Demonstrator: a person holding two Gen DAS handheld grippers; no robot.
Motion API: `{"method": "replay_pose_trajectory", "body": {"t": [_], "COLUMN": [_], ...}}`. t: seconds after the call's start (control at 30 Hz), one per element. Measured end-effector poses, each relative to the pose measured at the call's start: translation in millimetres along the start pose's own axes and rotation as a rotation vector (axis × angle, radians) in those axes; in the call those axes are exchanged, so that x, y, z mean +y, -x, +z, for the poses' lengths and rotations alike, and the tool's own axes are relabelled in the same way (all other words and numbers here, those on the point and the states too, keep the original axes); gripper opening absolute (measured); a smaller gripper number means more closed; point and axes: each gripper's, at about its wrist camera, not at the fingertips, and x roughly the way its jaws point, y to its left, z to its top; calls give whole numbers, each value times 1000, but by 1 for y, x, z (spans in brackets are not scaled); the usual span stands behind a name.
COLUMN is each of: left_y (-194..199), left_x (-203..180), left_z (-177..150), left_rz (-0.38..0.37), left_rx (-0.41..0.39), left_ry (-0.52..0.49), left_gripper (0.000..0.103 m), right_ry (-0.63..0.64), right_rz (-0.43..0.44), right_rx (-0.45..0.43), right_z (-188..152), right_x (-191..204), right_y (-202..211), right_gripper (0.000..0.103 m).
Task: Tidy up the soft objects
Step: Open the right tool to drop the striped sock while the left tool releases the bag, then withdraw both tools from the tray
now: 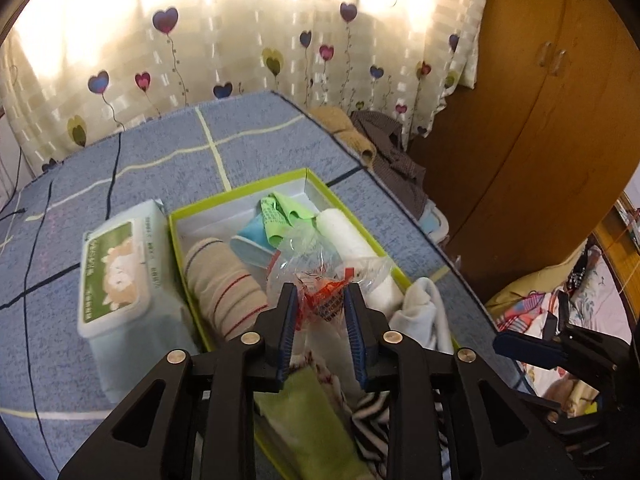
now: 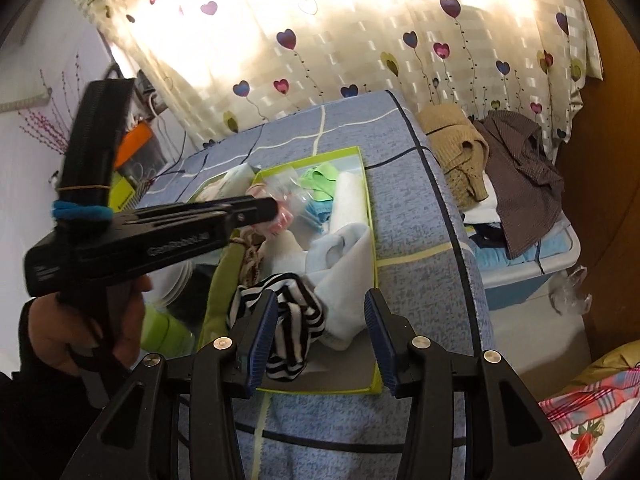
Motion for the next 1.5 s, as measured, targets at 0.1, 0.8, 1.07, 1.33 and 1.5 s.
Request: {"method": "replay_pose_trajectory", "body": {"t": [0.1, 0.8, 1.07, 1.33, 1.5], "left_y": [-6, 93, 124, 138, 144], "left_x": [1, 9, 18, 20, 22], "left_z": [0, -51, -82, -103, -113], "left_rz": [-10, -66, -45, -15, -4], "left_rx": [19, -81, -107, -104, -100], "left_ry": [3, 59, 85, 90, 94], "left_gripper": [41, 42, 42, 42, 42], "right_ry": [-7, 98, 148, 184, 197], "right_rz": [5, -67, -106, -136, -137], "right_rx": [4, -26, -25, -27, -25], "right_z": [0, -9, -25, -35, -40], "right_x": [-4, 54, 86, 106, 114], "right_y": [-3, 25, 35, 45, 45], "right_gripper": [44, 51, 55, 57, 57]}}
